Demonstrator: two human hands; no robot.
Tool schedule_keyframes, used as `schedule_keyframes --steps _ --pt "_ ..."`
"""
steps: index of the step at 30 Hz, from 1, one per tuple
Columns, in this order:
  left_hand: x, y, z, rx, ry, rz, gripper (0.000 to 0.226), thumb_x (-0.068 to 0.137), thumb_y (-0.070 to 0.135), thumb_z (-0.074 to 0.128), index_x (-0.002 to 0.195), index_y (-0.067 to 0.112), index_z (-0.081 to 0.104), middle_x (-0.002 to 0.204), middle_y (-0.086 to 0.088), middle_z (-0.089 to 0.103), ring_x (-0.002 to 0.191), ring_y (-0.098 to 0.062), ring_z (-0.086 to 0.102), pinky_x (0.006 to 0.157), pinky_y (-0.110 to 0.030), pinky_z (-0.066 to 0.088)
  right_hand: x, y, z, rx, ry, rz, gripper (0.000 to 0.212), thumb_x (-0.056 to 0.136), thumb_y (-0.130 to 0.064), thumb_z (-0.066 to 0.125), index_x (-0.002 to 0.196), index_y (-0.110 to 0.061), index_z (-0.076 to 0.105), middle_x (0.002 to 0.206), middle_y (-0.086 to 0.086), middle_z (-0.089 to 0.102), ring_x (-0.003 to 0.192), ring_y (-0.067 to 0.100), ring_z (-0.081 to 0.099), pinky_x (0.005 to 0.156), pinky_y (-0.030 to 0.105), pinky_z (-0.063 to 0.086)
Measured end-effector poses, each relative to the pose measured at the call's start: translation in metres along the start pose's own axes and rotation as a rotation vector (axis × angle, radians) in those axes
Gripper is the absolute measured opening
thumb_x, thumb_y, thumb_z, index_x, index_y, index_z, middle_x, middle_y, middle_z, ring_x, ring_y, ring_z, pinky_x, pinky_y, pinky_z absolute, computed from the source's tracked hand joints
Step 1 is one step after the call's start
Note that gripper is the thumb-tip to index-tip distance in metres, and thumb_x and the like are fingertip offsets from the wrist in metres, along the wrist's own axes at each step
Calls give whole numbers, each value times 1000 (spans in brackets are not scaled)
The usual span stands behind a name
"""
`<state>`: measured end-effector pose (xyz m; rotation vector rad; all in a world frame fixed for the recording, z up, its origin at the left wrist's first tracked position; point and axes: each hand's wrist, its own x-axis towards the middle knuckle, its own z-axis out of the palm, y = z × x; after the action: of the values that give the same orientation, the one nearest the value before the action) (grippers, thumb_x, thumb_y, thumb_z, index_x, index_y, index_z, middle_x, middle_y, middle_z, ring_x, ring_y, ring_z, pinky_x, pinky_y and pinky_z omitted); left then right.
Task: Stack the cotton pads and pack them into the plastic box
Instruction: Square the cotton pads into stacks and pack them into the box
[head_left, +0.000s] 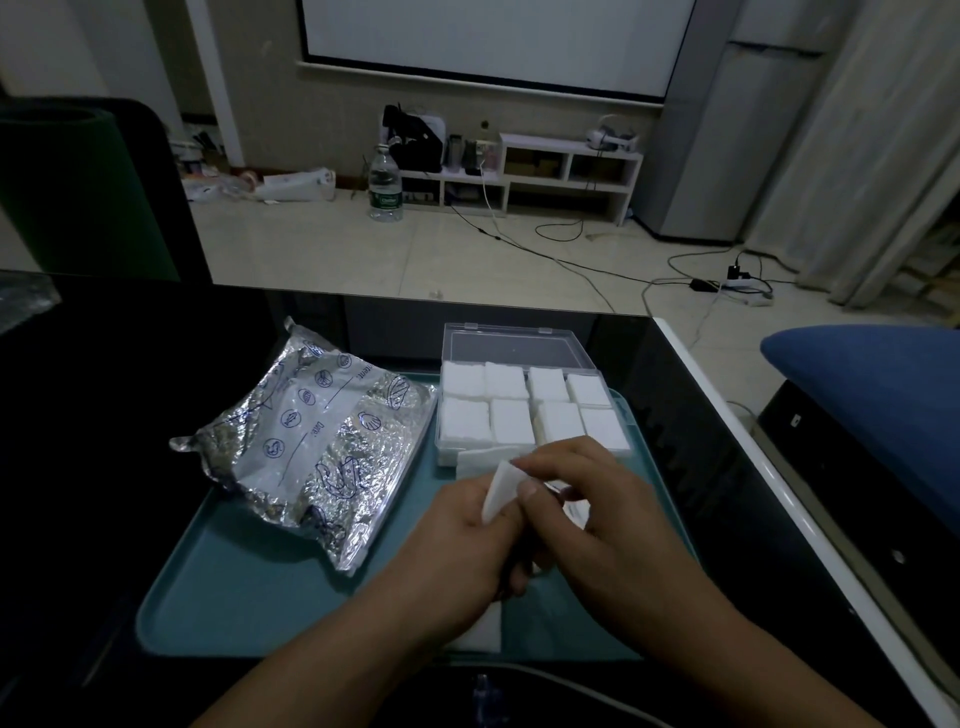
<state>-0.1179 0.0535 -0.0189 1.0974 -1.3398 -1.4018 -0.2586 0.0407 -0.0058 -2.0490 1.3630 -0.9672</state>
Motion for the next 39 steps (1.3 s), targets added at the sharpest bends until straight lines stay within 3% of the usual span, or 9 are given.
schedule_keyframes --steps 3,8,12,17,20,23,28,31,39 --pt "-1 2 2 11 -41 -6 33 104 20 45 80 3 61 48 3 57 40 -6 43 43 -15 32 3 2 -2 131 27 133 3 86 -25 67 86 -27 70 89 -12 68 85 4 65 77 26 52" --pt "3 -11 1 220 31 72 29 92 39 49 94 17 68 82 -2 73 66 -15 67 55 -20 42 7 2 -13 29 66 106 13 88 -16 65 80 -24 68 75 -14 68 73 2 63 64 15 46" --pt "7 -14 2 256 204 109 10 95 19 61 92 19 70 74 1 72 60 -12 67 56 -21 45 9 5 -18 28 101 120 14 89 -13 66 82 -24 70 73 -16 68 70 0 64 63 14 49" --pt "13 3 14 202 361 166 28 92 12 65 113 31 62 72 -3 70 60 -9 68 59 -18 51 15 4 -22 555 122 443 9 89 -10 67 97 -12 71 72 6 72 60 10 63 56 23 47" --pt "35 11 20 284 345 179 34 93 16 64 124 30 62 73 -2 71 63 -7 68 60 -17 50 29 8 -34 539 111 523 7 89 -11 66 93 -9 71 69 8 69 59 12 60 54 25 47" --pt "75 18 24 531 275 164 31 96 26 58 127 26 64 90 3 75 85 -10 69 82 -32 54 66 20 -56 447 154 564 9 88 -9 66 96 -7 70 76 8 68 62 15 57 53 25 47" --pt "149 32 10 989 373 209 30 100 29 47 124 24 63 120 0 64 117 -23 54 103 -44 41 136 57 -84 140 172 659 22 84 -12 72 104 -4 68 89 11 67 75 17 61 69 30 56" --pt "175 35 2 1213 262 192 30 99 29 48 125 29 62 130 -2 54 128 -25 39 108 -43 28 156 74 -80 46 153 701 26 79 -12 78 98 2 68 85 16 68 68 20 59 69 33 54" --pt "197 18 4 1276 20 121 29 97 28 51 123 32 63 152 -6 37 148 -30 9 119 -55 -2 169 100 -56 -96 132 699 30 75 -17 82 96 -4 65 88 10 67 79 19 64 74 31 56"
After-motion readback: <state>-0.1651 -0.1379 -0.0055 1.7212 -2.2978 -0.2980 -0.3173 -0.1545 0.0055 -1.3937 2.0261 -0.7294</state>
